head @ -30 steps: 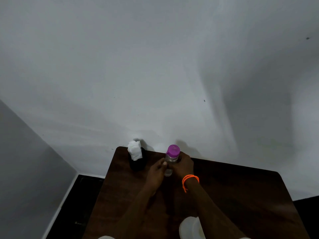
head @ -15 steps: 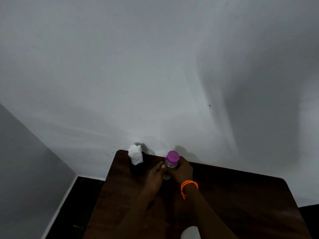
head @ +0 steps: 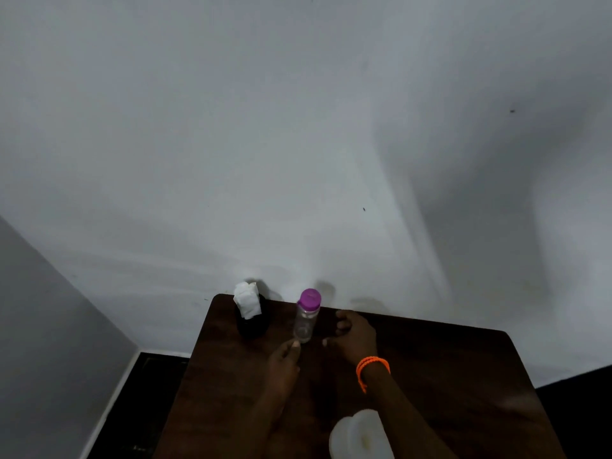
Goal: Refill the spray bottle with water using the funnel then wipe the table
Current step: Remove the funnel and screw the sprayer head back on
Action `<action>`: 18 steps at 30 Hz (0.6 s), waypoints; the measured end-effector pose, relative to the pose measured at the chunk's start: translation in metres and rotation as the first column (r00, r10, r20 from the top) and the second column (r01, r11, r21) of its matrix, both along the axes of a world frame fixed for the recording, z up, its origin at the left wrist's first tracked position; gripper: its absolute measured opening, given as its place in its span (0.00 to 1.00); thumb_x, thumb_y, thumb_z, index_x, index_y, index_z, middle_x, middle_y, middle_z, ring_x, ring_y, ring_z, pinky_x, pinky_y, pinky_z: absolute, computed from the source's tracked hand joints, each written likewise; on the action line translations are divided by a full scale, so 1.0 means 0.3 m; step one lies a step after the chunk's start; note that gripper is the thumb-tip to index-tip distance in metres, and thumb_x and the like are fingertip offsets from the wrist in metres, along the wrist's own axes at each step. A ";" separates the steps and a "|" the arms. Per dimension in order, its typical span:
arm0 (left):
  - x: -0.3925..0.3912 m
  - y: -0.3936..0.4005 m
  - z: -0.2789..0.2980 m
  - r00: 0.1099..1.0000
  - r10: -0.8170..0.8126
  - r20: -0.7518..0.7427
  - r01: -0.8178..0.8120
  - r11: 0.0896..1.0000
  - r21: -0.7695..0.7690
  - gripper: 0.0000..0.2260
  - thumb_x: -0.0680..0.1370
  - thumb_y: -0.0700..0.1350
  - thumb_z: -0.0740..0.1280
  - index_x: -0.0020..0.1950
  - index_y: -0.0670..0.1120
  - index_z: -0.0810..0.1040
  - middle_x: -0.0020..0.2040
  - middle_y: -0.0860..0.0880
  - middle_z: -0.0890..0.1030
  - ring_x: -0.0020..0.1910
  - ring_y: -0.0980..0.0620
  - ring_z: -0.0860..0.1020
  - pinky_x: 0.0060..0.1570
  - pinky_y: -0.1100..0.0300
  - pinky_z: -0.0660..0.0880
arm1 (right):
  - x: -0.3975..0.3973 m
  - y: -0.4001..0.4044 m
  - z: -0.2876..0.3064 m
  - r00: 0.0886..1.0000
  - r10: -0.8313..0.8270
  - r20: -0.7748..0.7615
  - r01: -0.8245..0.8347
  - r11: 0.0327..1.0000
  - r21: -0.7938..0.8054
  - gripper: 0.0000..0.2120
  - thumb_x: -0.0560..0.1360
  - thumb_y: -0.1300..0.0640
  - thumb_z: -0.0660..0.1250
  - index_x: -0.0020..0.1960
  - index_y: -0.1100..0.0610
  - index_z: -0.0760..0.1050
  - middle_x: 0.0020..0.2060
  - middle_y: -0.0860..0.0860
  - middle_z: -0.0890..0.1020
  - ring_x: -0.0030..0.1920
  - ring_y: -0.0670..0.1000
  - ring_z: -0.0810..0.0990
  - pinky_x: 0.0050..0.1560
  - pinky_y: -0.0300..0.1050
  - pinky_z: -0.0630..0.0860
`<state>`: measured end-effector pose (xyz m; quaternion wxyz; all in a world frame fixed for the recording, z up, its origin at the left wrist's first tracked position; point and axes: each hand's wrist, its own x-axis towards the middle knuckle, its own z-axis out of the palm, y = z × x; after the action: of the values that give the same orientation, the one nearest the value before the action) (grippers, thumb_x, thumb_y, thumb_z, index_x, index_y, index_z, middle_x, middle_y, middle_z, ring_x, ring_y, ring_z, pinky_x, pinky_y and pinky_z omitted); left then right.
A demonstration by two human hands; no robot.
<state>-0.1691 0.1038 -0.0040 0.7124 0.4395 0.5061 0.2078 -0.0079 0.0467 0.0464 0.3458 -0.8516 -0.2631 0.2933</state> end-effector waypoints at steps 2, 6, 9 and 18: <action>-0.009 -0.056 0.042 1.000 0.012 0.008 -0.012 0.999 -0.051 0.07 0.82 0.44 0.64 0.49 0.46 0.81 0.41 0.47 0.81 0.38 0.52 0.77 0.38 0.59 0.74 | 0.010 -0.054 0.019 1.000 -0.007 0.012 0.007 1.000 0.009 0.32 0.58 0.66 0.84 0.60 0.59 0.78 0.45 0.52 0.81 0.45 0.50 0.81 0.42 0.31 0.74; -0.026 -0.168 0.105 1.000 -0.006 0.015 0.008 0.988 -0.153 0.06 0.82 0.44 0.64 0.55 0.46 0.80 0.46 0.48 0.81 0.43 0.53 0.78 0.40 0.59 0.75 | 0.016 -0.163 0.072 0.999 -0.008 0.052 0.007 1.000 0.021 0.25 0.59 0.65 0.83 0.55 0.59 0.82 0.42 0.52 0.82 0.44 0.48 0.80 0.43 0.29 0.74; -0.041 -0.251 0.143 1.000 -0.018 0.003 0.018 0.985 -0.172 0.08 0.82 0.45 0.65 0.55 0.43 0.81 0.46 0.46 0.82 0.41 0.52 0.78 0.38 0.59 0.75 | 0.005 -0.259 0.094 0.998 -0.006 0.064 0.003 0.999 0.039 0.19 0.62 0.62 0.83 0.51 0.57 0.83 0.40 0.52 0.83 0.44 0.49 0.82 0.53 0.42 0.79; -0.102 -0.417 0.195 0.989 -0.145 0.032 0.148 0.983 -0.111 0.16 0.74 0.55 0.74 0.42 0.40 0.82 0.36 0.44 0.80 0.35 0.48 0.78 0.38 0.55 0.78 | -0.035 -0.515 0.099 1.000 0.015 0.013 -0.016 0.997 0.069 0.08 0.73 0.49 0.76 0.50 0.48 0.84 0.46 0.45 0.85 0.49 0.44 0.82 0.52 0.46 0.82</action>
<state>-0.1997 -0.0212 0.0544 0.7554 0.4322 0.4748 0.1311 -0.0186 -0.1078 0.0761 0.3711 -0.8388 -0.2821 0.2812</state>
